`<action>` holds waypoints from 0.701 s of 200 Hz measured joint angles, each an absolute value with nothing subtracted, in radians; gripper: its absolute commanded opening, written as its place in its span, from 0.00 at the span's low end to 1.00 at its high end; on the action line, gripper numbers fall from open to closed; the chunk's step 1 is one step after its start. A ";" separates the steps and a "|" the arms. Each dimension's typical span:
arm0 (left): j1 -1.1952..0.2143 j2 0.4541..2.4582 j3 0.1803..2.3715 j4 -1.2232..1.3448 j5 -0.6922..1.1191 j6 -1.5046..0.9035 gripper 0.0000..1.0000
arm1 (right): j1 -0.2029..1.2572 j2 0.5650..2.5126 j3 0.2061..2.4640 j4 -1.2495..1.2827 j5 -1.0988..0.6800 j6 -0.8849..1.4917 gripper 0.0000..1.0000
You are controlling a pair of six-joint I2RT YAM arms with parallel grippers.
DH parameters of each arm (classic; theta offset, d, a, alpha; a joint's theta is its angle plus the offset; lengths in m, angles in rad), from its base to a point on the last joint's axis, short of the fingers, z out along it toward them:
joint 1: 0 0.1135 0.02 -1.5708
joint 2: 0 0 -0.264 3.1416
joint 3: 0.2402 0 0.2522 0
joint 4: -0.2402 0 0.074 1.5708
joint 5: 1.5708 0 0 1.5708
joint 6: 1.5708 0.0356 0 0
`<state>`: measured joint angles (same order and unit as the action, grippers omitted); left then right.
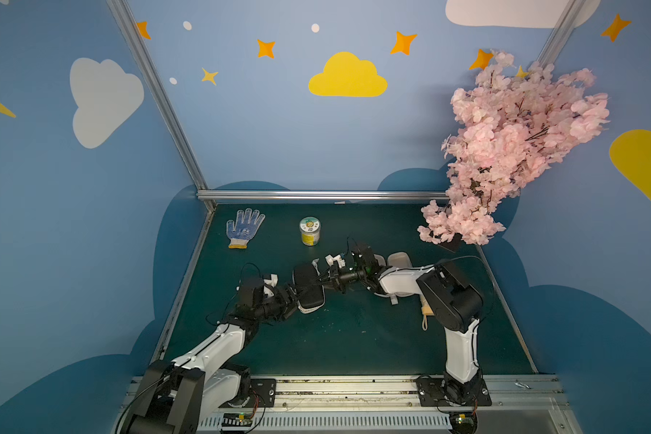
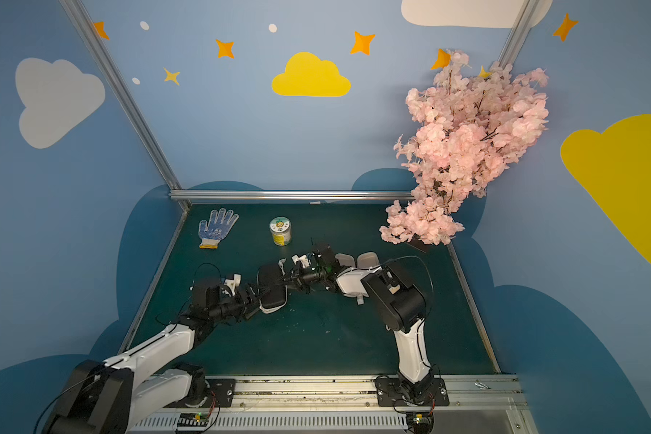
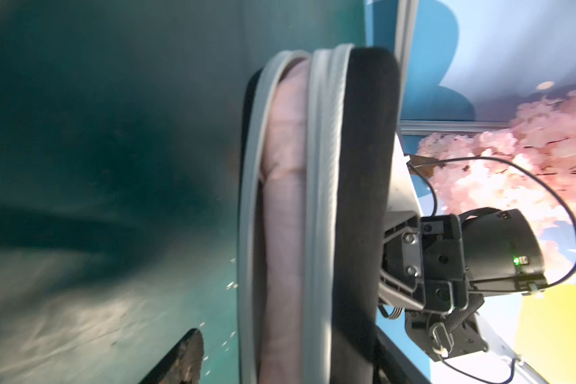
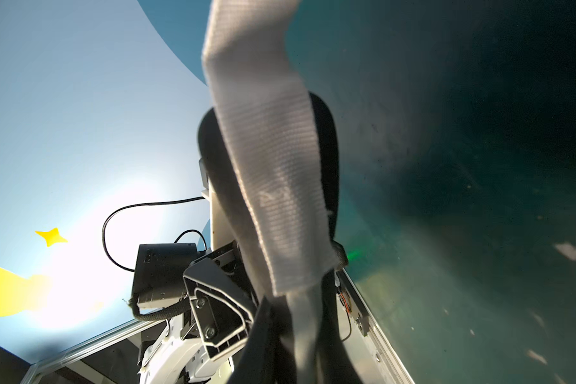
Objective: Put umbrellas into zippered umbrella sleeves
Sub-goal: Pick up the umbrella sleeve at the center of the board.
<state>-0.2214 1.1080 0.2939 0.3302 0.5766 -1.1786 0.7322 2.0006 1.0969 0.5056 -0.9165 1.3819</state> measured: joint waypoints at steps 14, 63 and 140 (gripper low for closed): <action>-0.226 1.125 0.321 0.356 0.581 -1.195 0.76 | 0.736 1.979 1.115 0.469 -0.912 1.375 0.00; -0.245 1.168 0.403 0.390 0.590 -1.217 0.45 | 0.732 1.906 1.169 0.321 -0.867 1.320 0.08; -0.204 1.228 0.452 0.447 0.739 -1.252 0.33 | 0.622 1.682 1.124 0.045 -0.846 1.051 0.45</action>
<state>-0.2039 1.2278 0.4519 0.4473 0.7387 -1.2522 0.6220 1.6821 1.1236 0.0448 -0.8455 1.0508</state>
